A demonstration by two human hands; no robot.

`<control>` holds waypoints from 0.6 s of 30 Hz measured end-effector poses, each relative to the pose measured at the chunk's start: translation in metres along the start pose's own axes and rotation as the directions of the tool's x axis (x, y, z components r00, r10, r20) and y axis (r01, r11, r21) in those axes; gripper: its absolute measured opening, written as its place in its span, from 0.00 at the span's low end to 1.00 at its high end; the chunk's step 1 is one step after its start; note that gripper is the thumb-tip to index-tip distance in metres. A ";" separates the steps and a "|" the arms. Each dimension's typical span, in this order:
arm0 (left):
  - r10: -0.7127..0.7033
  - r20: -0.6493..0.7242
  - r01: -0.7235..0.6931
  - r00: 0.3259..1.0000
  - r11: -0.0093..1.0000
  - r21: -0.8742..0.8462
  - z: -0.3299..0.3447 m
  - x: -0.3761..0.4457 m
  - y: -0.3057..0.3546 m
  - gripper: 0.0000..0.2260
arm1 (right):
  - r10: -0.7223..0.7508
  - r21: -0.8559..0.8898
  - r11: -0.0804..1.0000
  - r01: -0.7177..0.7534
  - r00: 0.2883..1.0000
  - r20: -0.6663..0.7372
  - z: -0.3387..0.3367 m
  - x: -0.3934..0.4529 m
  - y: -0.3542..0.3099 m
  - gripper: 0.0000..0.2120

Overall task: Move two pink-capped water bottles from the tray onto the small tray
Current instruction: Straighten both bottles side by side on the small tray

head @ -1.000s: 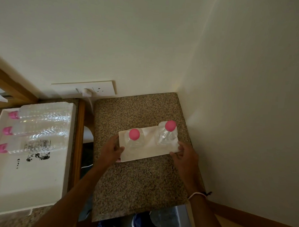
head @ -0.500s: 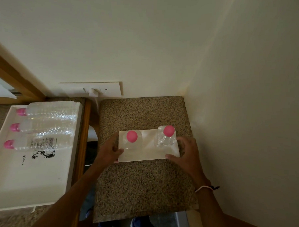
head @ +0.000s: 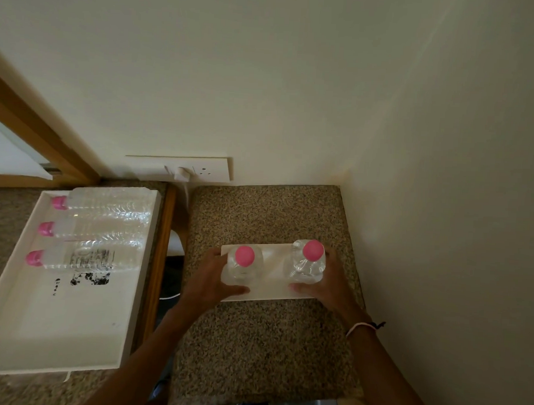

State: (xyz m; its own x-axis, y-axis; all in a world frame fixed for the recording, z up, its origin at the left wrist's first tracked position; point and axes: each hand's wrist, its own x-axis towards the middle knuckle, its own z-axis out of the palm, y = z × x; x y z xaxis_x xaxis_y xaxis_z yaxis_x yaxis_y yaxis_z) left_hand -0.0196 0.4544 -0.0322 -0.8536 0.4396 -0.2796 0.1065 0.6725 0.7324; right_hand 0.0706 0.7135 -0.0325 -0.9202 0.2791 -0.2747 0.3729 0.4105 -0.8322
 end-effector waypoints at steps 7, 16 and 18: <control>0.021 -0.015 -0.020 1.000 1.000 0.018 -0.002 0.001 -0.004 0.37 | -0.016 -0.029 0.999 0.015 0.999 -0.041 -0.004 -0.001 -0.001 0.41; 0.038 -0.056 -0.037 0.998 0.999 0.023 0.000 -0.001 -0.008 0.36 | -0.031 -0.025 0.999 0.030 0.999 -0.040 -0.008 -0.005 -0.005 0.35; 0.036 -0.056 -0.034 0.998 0.999 0.033 0.001 -0.001 -0.008 0.36 | -0.042 -0.028 0.999 0.041 0.998 -0.050 -0.008 -0.006 -0.006 0.34</control>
State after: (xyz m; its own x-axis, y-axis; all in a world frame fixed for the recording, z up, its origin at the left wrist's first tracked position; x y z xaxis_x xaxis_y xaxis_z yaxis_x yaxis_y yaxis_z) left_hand -0.0194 0.4489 -0.0382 -0.8762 0.4298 -0.2181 0.1523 0.6761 0.7209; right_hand 0.0751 0.7166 -0.0217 -0.9279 0.3045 -0.2151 0.3385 0.4460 -0.8286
